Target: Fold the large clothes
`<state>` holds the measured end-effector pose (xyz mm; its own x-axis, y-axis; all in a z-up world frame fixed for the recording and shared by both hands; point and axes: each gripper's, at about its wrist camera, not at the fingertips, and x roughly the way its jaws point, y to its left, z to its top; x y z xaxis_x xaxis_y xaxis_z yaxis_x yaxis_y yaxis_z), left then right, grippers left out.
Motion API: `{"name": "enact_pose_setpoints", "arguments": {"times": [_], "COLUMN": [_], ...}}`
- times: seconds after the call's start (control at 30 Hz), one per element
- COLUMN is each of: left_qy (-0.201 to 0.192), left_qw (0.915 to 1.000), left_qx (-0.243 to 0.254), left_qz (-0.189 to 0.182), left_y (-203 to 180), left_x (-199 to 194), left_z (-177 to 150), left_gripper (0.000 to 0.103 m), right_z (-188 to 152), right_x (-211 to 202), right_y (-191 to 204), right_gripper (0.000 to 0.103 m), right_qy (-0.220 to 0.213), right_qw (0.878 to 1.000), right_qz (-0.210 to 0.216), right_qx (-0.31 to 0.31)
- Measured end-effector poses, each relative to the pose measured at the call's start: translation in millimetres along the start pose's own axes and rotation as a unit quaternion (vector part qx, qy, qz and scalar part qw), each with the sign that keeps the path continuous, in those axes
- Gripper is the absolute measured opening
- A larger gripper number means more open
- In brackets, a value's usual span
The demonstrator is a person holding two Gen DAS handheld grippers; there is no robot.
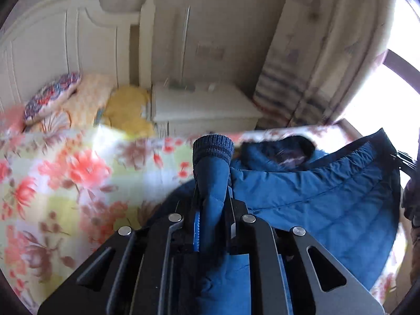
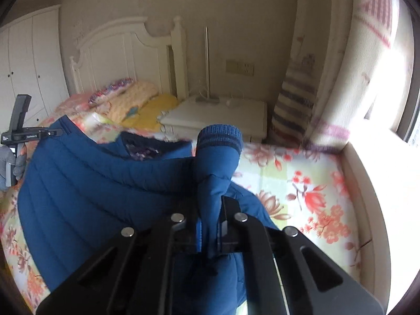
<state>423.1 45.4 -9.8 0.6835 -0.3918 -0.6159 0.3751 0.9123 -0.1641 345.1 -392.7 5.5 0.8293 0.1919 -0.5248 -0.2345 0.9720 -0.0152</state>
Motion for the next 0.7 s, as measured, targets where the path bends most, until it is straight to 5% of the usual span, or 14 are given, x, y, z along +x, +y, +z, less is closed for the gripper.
{"name": "enact_pose_setpoints", "arguments": {"times": [0.1,0.2,0.3,0.37,0.47,0.53,0.63,0.7], "left_qy": [0.000,0.032,0.102,0.151,0.119,0.108,0.043,-0.004], "left_qw": [0.9998,0.9973,0.9888,0.9798,0.9822,0.9815,0.9858,0.9888], "left_qx": [-0.010,-0.041,-0.066,-0.065,-0.090,-0.108,-0.108,-0.091], "left_qz": [0.017,0.053,0.088,0.114,0.114,0.115,0.121,0.118], "left_y": [3.1,14.6,27.2,30.6,40.1,52.0,59.4,56.8], "left_x": [-9.6,32.1,105.7,147.4,145.0,132.7,82.0,36.4], "left_z": [38.6,69.2,55.7,25.3,12.5,12.6,11.0,-2.0], "left_gripper": [0.013,0.014,0.014,0.038,0.046,0.062,0.070,0.095], "right_z": [38.6,57.1,22.3,-13.5,-19.5,-15.8,-15.3,-25.1], "right_x": [1.8,64.7,147.6,177.8,167.7,151.6,97.6,48.1], "right_y": [-15.0,-46.2,-53.8,-56.7,-66.5,-71.6,-73.5,-62.0], "right_gripper": [0.006,0.007,0.009,0.027,0.036,0.061,0.067,0.073], "right_qy": [-0.002,0.053,0.159,0.191,0.157,0.150,0.102,0.074], "right_qw": [1.000,0.995,0.982,0.974,0.976,0.976,0.983,0.990], "right_qz": [-0.012,-0.029,-0.070,-0.070,-0.066,-0.075,-0.042,-0.035], "right_qx": [0.014,0.075,0.080,0.102,0.135,0.142,0.148,0.112]}}
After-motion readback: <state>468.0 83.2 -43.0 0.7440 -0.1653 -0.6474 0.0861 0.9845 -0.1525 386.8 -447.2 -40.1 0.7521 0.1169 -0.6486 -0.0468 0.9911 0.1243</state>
